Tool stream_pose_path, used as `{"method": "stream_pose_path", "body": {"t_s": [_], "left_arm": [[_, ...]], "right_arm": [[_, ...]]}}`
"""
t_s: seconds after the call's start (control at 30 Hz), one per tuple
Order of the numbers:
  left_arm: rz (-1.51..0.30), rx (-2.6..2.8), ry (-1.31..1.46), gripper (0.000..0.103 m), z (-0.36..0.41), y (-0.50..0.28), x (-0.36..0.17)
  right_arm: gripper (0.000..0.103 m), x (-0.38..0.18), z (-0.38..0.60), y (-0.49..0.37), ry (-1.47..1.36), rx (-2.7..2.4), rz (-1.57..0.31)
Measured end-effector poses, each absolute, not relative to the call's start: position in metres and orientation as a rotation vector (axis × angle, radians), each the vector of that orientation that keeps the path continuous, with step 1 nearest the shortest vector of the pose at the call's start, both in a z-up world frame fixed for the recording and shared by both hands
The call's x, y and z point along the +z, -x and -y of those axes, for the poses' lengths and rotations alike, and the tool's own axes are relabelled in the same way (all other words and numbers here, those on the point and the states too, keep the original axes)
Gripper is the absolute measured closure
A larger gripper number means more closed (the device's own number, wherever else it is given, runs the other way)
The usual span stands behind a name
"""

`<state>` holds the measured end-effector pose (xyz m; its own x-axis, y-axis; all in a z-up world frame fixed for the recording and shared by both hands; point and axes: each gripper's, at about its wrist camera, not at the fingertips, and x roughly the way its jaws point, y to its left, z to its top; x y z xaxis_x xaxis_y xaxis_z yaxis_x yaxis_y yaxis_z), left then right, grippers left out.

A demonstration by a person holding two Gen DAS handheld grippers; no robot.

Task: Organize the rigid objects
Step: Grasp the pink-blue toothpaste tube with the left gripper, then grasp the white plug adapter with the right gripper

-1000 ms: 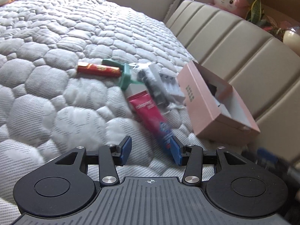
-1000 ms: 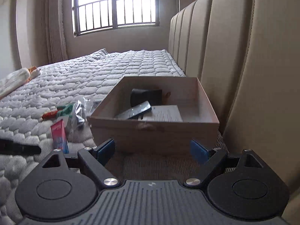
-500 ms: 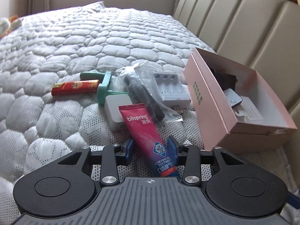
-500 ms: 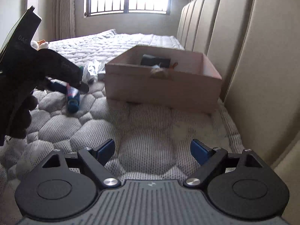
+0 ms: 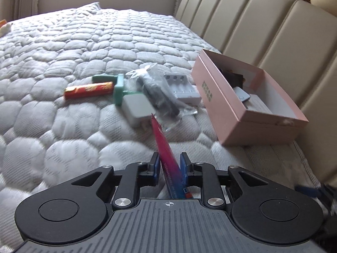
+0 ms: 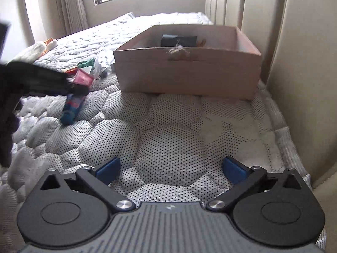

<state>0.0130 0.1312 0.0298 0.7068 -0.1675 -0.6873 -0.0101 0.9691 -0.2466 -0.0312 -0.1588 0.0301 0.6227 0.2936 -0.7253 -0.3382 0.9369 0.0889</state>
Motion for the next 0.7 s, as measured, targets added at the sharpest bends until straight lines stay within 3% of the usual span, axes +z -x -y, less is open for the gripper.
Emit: {"method": "stream_pose_path", "body": {"t_s": [0.17, 0.3, 0.43, 0.5, 0.7], "left_arm": [[-0.773, -0.090, 0.293, 0.082, -0.166, 0.027, 0.032], [-0.775, -0.056, 0.299, 0.083, -0.193, 0.045, 0.034], [-0.780, -0.078, 0.371, 0.080, -0.210, 0.057, 0.028], [-0.784, -0.095, 0.381, 0.078, -0.211, 0.062, 0.024], [-0.770, -0.114, 0.400, 0.075, -0.211, 0.076, 0.018]], "right_arm": [[0.000, 0.033, 0.146, 0.026, 0.148, 0.371, -0.864], [0.020, 0.051, 0.126, 0.024, 0.146, 0.429, -0.820], [0.029, 0.077, 0.077, 0.013, 0.154, 0.540, -0.723], [0.043, 0.084, 0.045, -0.001, 0.166, 0.594, -0.701], [0.047, 0.072, -0.040, -0.067, 0.149, 0.631, -0.754]]}}
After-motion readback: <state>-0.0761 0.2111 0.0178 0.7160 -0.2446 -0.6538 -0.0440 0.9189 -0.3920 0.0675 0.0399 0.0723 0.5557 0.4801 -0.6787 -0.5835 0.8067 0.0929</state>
